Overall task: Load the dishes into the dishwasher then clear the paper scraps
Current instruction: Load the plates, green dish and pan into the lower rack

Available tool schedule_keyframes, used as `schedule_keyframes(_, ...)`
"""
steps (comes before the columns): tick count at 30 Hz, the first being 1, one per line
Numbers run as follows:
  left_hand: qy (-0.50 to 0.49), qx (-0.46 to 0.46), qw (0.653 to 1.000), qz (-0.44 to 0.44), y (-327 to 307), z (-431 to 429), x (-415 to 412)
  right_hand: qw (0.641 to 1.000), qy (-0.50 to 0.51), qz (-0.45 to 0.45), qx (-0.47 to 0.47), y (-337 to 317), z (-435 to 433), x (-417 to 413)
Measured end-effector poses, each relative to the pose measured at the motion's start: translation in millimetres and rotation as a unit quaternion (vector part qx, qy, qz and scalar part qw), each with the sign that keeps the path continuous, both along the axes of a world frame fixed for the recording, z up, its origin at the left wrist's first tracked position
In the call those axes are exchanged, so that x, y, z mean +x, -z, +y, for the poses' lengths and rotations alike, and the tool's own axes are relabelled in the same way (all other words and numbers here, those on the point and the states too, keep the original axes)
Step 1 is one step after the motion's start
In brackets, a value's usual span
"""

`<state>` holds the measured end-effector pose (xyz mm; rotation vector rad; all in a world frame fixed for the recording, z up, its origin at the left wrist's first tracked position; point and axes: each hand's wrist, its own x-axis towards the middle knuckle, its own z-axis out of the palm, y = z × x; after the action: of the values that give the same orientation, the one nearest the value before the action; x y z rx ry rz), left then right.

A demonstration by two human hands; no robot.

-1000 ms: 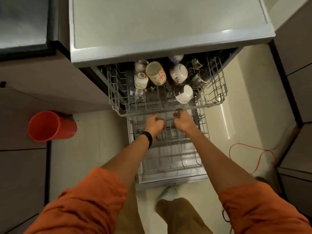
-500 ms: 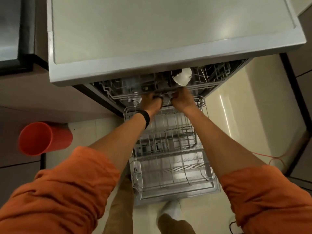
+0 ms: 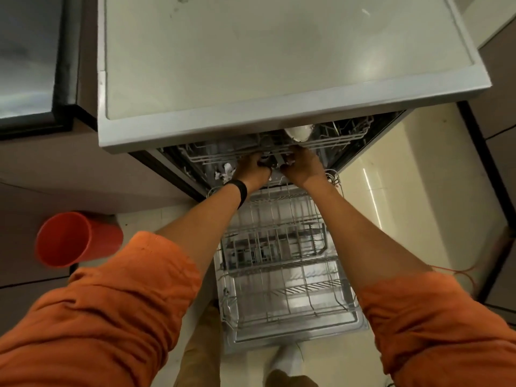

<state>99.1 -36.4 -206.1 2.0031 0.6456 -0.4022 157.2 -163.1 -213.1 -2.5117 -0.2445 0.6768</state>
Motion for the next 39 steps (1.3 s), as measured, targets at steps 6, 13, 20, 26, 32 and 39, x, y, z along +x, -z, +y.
schedule_keyframes(6, 0.068, 0.055, 0.996, -0.027, -58.9, -15.6, -49.1, 1.000, 0.008, -0.011, 0.024, -53.6, -32.1, -41.3)
schedule_keyframes(13, 0.070, 0.127, 0.986, -0.080, -145.1, -45.0, -131.8, 0.993, -0.002, -0.056, 0.101, -139.4, -70.5, -125.9)
schedule_keyframes(20, 0.060, 0.186, 0.972, -0.133, -221.7, -58.7, -221.2, 0.983, -0.065, -0.103, 0.136, -219.2, -72.6, -209.8)
schedule_keyframes(26, 0.027, 0.239, 0.956, -0.169, -255.0, -21.9, -276.0, 0.967, -0.126, -0.143, 0.169, -263.8, -38.1, -265.0)
schedule_keyframes(32, 0.003, 0.318, 0.928, -0.193, -274.5, 50.3, -327.1, 0.957, -0.161, -0.163, 0.178, -286.4, 22.3, -305.0)
schedule_keyframes(39, -0.034, 0.341, 0.915, -0.214, -294.7, 151.0, -401.0, 0.944, -0.193, -0.196, 0.184, -306.9, 128.6, -362.2)
